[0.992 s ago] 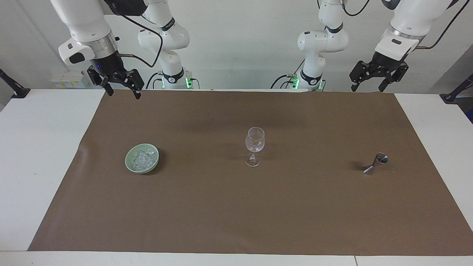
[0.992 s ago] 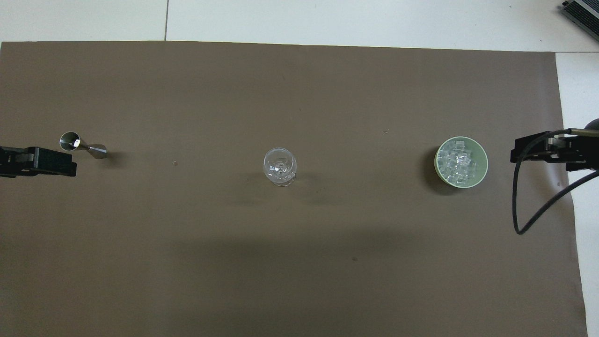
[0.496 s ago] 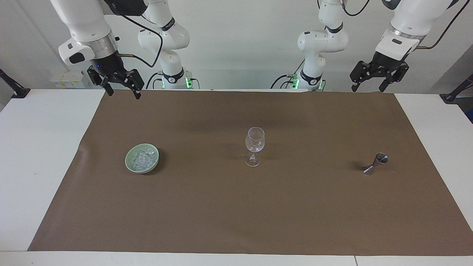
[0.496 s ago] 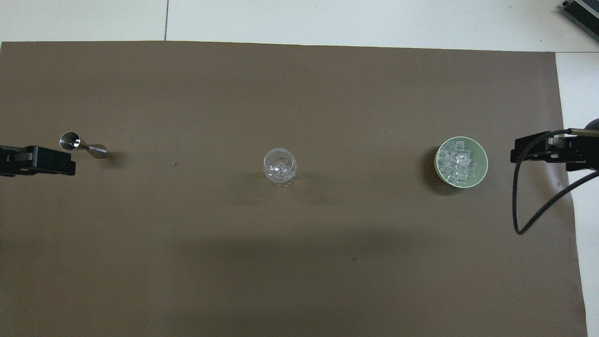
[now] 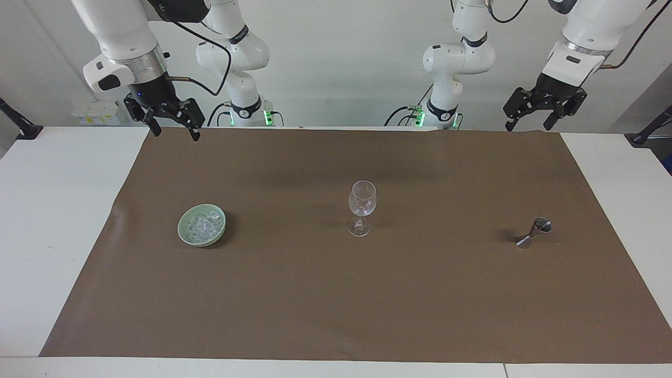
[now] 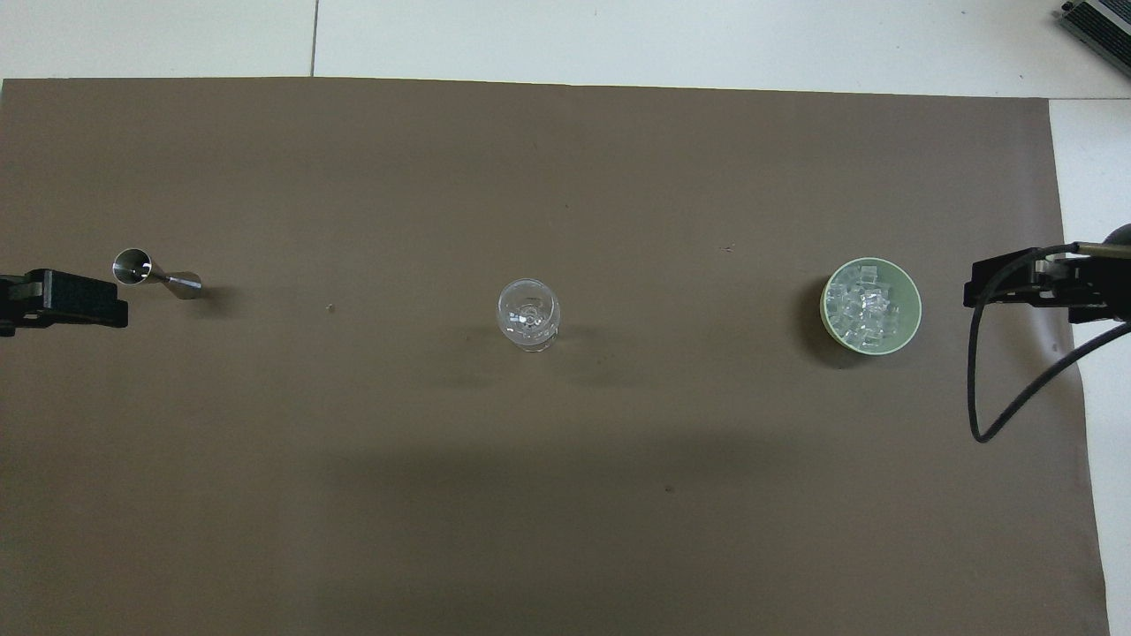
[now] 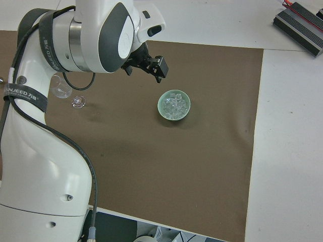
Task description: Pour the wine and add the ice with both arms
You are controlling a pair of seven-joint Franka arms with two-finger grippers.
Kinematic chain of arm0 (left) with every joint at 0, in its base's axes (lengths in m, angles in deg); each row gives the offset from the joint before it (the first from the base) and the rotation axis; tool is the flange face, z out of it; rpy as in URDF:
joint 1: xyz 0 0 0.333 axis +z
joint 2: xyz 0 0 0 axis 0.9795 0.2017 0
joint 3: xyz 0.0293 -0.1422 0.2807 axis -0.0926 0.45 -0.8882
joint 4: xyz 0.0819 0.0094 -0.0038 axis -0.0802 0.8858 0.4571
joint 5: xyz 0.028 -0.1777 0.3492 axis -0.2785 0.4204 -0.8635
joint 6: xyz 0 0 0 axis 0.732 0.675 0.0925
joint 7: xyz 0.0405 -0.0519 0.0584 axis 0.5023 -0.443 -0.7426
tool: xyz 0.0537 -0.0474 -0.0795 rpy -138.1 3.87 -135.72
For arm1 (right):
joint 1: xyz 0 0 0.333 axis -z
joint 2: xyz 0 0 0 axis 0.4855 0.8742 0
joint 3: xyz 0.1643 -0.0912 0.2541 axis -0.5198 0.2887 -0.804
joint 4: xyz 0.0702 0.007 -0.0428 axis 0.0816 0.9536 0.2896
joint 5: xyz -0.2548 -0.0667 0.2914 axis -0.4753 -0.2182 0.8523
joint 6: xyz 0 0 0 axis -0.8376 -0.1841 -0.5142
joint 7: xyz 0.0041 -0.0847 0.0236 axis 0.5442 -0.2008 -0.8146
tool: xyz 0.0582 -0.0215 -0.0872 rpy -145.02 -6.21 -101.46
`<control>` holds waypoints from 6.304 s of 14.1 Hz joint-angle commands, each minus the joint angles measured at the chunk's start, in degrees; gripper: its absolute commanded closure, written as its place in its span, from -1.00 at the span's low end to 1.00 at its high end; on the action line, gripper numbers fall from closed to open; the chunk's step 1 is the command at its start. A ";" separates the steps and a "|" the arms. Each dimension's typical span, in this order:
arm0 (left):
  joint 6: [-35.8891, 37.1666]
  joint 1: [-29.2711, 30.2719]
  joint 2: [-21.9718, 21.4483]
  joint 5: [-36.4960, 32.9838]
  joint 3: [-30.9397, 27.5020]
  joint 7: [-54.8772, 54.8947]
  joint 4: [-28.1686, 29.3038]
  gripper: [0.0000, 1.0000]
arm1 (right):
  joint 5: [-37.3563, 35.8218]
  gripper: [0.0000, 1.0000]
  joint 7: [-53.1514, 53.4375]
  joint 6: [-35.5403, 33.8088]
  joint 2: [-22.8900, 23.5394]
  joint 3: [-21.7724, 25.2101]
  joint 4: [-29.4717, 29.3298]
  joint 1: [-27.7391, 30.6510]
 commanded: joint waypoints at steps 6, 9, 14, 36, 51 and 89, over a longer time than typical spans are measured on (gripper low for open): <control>-9.81 12.16 -5.35 10.51 -0.01 0.65 11.37 -1.00 | -0.14 -1.00 -0.87 0.01 -1.40 0.01 1.49 0.01; -13.24 14.37 -6.32 12.19 -0.19 -0.84 14.88 -1.00 | -0.14 -1.00 -0.87 0.01 -1.40 0.01 1.49 0.01; -16.15 16.83 -6.50 15.87 -0.27 -8.66 17.71 -1.00 | -0.14 -1.00 -0.87 0.01 -1.40 0.01 1.49 0.01; -25.64 34.94 4.23 49.36 -0.27 -45.22 25.26 -1.00 | -0.14 -1.00 -0.87 0.01 -1.40 0.01 1.49 0.10; -25.99 38.90 11.95 68.26 -0.27 -45.67 30.72 -1.00 | -0.14 -1.00 -0.87 0.01 -1.40 0.01 1.49 0.01; -32.32 28.97 27.34 96.57 0.34 -27.48 33.18 -1.00 | -0.14 -1.00 -0.87 0.01 -1.40 0.01 1.49 0.01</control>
